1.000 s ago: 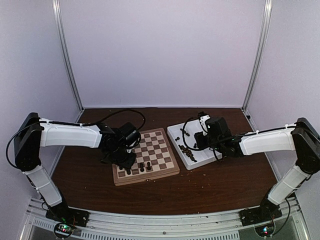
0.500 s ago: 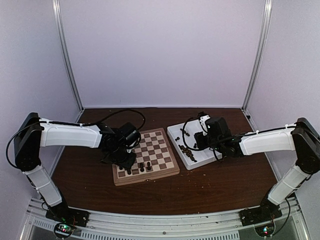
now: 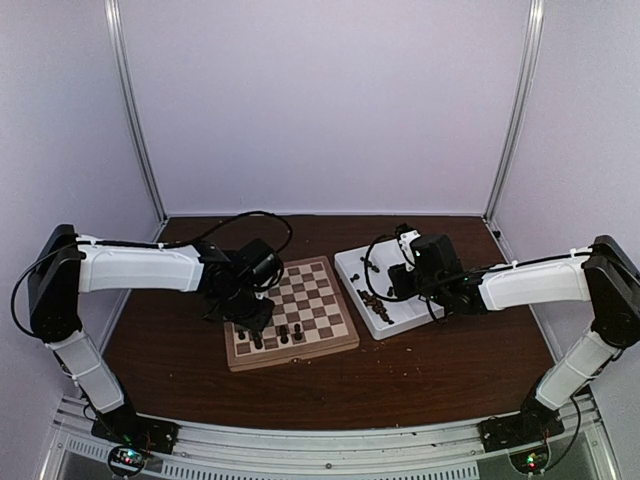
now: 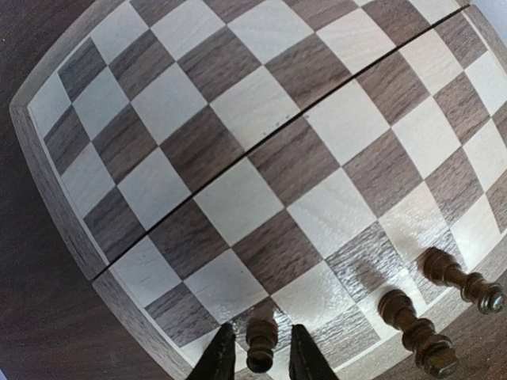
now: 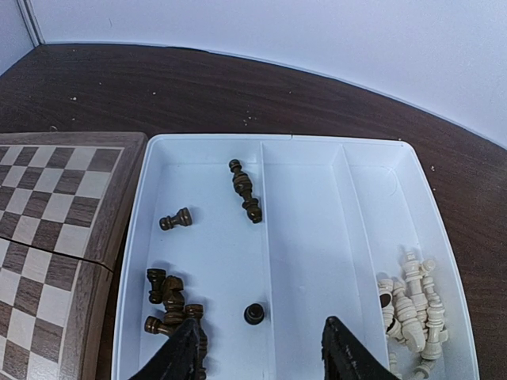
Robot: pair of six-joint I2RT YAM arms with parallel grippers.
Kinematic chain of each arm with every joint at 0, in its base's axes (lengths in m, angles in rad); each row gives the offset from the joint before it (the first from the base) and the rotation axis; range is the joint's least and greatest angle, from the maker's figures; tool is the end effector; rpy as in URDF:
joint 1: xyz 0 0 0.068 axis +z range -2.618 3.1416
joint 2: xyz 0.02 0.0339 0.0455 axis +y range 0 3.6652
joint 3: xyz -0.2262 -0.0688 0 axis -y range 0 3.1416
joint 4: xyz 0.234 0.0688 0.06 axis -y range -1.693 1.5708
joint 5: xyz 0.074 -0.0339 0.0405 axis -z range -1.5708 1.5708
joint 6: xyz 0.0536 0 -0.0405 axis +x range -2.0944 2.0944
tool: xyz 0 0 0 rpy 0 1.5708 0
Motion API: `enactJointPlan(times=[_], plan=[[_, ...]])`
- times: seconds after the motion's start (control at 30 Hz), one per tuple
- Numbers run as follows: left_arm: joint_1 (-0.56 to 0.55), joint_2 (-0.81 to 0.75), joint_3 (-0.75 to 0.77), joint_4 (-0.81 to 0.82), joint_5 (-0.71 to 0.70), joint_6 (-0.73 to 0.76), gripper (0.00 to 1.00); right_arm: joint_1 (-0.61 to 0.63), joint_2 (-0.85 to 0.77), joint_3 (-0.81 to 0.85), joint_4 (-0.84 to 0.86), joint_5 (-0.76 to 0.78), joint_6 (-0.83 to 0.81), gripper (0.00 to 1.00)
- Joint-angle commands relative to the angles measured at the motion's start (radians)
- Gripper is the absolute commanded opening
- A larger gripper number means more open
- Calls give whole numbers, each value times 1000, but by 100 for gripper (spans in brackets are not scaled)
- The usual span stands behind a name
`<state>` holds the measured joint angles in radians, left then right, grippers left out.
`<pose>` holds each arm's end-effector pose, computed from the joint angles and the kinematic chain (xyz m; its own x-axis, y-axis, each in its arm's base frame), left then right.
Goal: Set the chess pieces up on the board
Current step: Place the chess piece on the chessboard, then pick up the chess piece from the storage box.
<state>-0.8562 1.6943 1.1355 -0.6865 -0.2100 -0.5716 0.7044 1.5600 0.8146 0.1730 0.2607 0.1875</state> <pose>0.2172 -0.2333 0.1450 -0.8982 0.2280 -0.3758 0.2487 0.9686 -0.0069 0.2649 0.2070 0.1569 -0.4914 -0.1812 -0.8519 -0.3756 0.9266 0.0195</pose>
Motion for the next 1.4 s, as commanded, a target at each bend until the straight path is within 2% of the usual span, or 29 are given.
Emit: enactJointPlan(times=[0.0, 0.17, 0.3, 0.37, 0.47, 0.67, 0.87, 1.07, 1.37], plan=[[8, -21, 51, -14, -35, 23, 26, -5, 11, 29, 3, -11, -2, 51], [8, -35, 85, -21, -48, 37, 26, -5, 4, 30, -9, -17, 8, 52], [8, -92, 82, 38, -71, 62, 27, -6, 12, 66, -76, -49, 35, 52], [8, -129, 76, 72, -75, 73, 28, -5, 33, 129, -170, -84, 54, 53], [8, -177, 71, 106, -74, 88, 29, -5, 81, 256, -396, -102, 123, 53], [8, -244, 47, 144, -83, 112, 32, -21, 141, 402, -613, -171, 201, 52], [8, -302, 20, 163, -91, 136, 33, -39, 177, 484, -694, -240, 203, 48], [8, -330, -1, 177, -81, 151, 34, -62, 281, 589, -756, -322, 168, 43], [8, -340, -3, 172, -86, 161, 34, -70, 427, 721, -835, -296, 122, 41]])
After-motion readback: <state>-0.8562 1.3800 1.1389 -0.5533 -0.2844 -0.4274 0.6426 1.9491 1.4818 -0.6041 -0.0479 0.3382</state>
